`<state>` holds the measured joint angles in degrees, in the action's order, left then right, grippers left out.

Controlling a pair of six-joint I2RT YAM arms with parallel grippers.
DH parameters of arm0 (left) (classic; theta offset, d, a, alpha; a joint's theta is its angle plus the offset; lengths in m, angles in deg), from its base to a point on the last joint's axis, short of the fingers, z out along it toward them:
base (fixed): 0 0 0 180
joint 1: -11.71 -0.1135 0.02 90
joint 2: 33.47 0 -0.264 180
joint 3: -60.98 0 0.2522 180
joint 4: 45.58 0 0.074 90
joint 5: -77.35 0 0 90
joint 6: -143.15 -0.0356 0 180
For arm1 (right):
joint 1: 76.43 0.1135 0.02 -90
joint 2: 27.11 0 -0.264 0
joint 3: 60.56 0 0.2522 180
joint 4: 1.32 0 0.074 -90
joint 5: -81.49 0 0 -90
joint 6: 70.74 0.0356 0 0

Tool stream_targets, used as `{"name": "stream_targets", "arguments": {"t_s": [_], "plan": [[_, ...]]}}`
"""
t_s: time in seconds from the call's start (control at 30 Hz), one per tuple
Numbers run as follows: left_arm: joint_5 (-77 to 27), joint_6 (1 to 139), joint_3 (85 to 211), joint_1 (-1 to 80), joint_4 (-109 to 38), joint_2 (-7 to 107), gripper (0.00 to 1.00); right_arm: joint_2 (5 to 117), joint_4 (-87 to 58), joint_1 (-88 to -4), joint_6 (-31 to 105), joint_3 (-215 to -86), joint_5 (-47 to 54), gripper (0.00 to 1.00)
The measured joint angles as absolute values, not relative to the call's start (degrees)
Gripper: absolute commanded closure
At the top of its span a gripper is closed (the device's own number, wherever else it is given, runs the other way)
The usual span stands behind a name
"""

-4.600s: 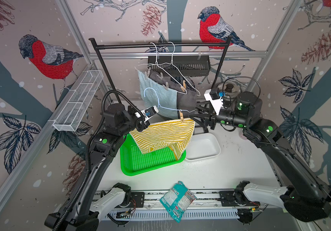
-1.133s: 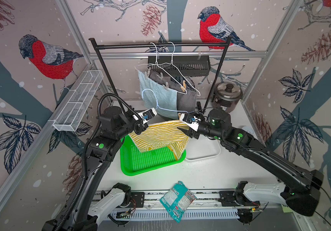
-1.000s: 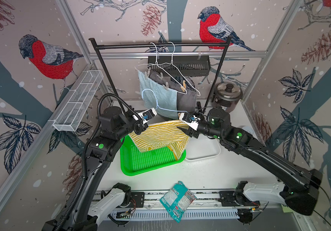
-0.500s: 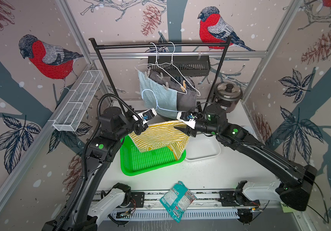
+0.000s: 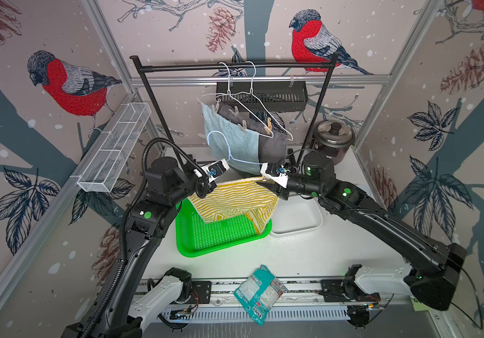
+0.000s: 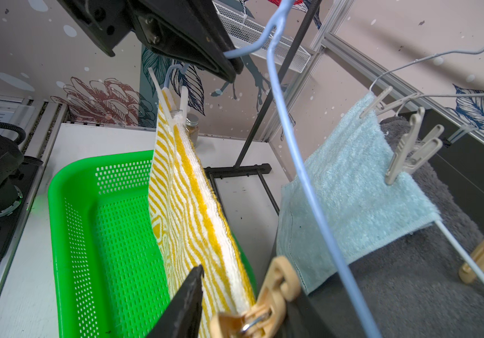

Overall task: Remove the clothespins securing towels to the hanger
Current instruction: Remove the clothespin from the hanger.

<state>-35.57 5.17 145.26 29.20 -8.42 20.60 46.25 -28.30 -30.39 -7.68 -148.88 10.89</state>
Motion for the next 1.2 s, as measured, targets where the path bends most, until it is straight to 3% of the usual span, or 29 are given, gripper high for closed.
{"name": "stream_targets", "arguments": {"t_s": [0.37, 0.83, 1.2], "plan": [[-35.6, 5.2, 145.2, 29.2, -8.4, 20.6, 1.00, 46.3, -28.3, -30.8, -7.7, -149.0, 11.0, 0.67], [-35.5, 5.2, 145.0, 29.2, -8.4, 20.5, 1.00, 46.3, -28.3, -31.0, -7.5, -149.3, 12.5, 0.84], [-35.5, 5.2, 144.9, 29.2, -8.4, 20.5, 1.00, 46.3, -27.9, -31.1, -6.4, -149.3, 12.5, 0.86]]}}
